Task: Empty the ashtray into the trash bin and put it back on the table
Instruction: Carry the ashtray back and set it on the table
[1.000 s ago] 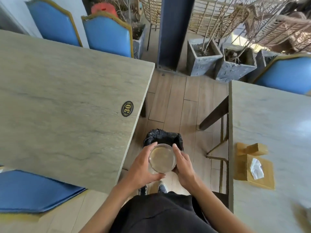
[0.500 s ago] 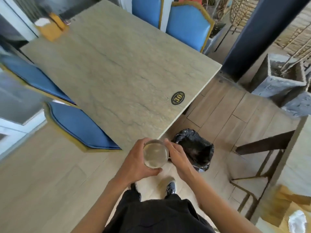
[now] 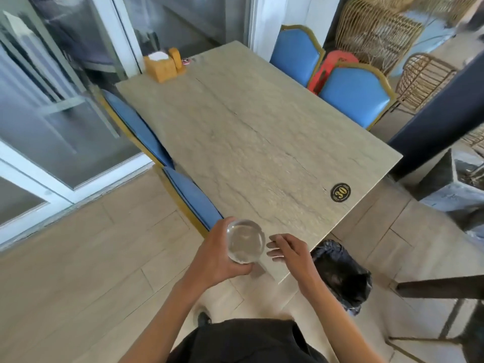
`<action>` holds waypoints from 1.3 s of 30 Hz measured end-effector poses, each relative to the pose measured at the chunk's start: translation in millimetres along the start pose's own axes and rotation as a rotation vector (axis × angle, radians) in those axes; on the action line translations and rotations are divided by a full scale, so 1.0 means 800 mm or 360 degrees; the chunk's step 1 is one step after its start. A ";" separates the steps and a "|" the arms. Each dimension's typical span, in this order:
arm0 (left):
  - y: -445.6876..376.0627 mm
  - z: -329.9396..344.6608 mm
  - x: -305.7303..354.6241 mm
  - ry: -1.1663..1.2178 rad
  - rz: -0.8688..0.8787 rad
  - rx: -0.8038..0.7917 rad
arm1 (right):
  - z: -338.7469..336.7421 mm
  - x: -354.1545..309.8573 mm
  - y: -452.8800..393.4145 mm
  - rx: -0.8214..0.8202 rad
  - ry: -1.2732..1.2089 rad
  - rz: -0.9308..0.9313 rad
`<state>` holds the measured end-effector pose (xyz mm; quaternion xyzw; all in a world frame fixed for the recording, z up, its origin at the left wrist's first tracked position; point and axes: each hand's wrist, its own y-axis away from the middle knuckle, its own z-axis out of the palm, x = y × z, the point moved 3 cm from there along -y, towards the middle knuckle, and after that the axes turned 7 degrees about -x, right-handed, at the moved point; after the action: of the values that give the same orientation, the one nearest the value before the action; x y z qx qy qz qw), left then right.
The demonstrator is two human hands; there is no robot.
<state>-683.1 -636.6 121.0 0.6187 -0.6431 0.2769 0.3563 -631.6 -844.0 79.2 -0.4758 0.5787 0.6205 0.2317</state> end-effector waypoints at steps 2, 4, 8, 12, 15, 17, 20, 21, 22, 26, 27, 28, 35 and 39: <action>0.004 -0.032 -0.020 0.0011 0.0028 -0.0004 | 0.032 -0.013 -0.007 0.0030 0.0012 -0.0009; 0.006 -0.062 -0.037 0.0029 0.0053 -0.0002 | 0.059 -0.025 -0.015 0.0061 -0.0006 -0.0034; -0.005 -0.105 -0.067 0.0021 0.0047 0.0005 | 0.097 -0.047 -0.031 0.0133 -0.0011 -0.0044; -0.037 -0.136 -0.096 0.0022 0.0050 -0.0036 | 0.117 -0.066 -0.061 0.0203 0.0002 -0.0044; -0.069 -0.161 -0.109 0.0021 0.0063 -0.0053 | 0.127 -0.083 -0.093 0.0261 -0.0043 -0.0033; -0.095 -0.177 -0.119 0.0017 0.0089 -0.0082 | 0.135 -0.092 -0.123 0.0298 -0.0070 -0.0023; -0.143 -0.201 -0.138 0.0002 0.0110 -0.0125 | 0.149 -0.100 -0.178 0.0347 -0.0116 0.0003; -0.161 -0.208 -0.146 -0.0006 0.0105 -0.0145 | 0.154 -0.101 -0.199 0.0362 -0.0131 0.0018; -0.180 -0.214 -0.154 -0.0019 0.0100 -0.0166 | 0.158 -0.102 -0.219 0.0378 -0.0139 0.0036; -0.254 -0.236 -0.178 -0.0099 0.0105 -0.0295 | 0.175 -0.096 -0.301 0.0487 0.0009 0.0092; -0.273 -0.240 -0.184 -0.0138 0.0116 -0.0335 | 0.179 -0.092 -0.321 0.0526 0.0098 0.0103; -0.290 -0.242 -0.189 -0.0178 0.0129 -0.0373 | 0.183 -0.087 -0.339 0.0562 0.0185 0.0123; -0.392 -0.228 -0.235 -0.0279 0.0155 -0.0536 | 0.193 -0.071 -0.440 0.0720 0.0480 0.0290; -0.439 -0.212 -0.262 -0.0333 0.0173 -0.0553 | 0.191 -0.075 -0.487 0.0842 0.0667 0.0293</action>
<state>-318.9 -404.2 24.0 0.5377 -0.7472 0.1147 0.3734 -328.3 -598.1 -81.9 -0.4622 0.7949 0.3563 0.1662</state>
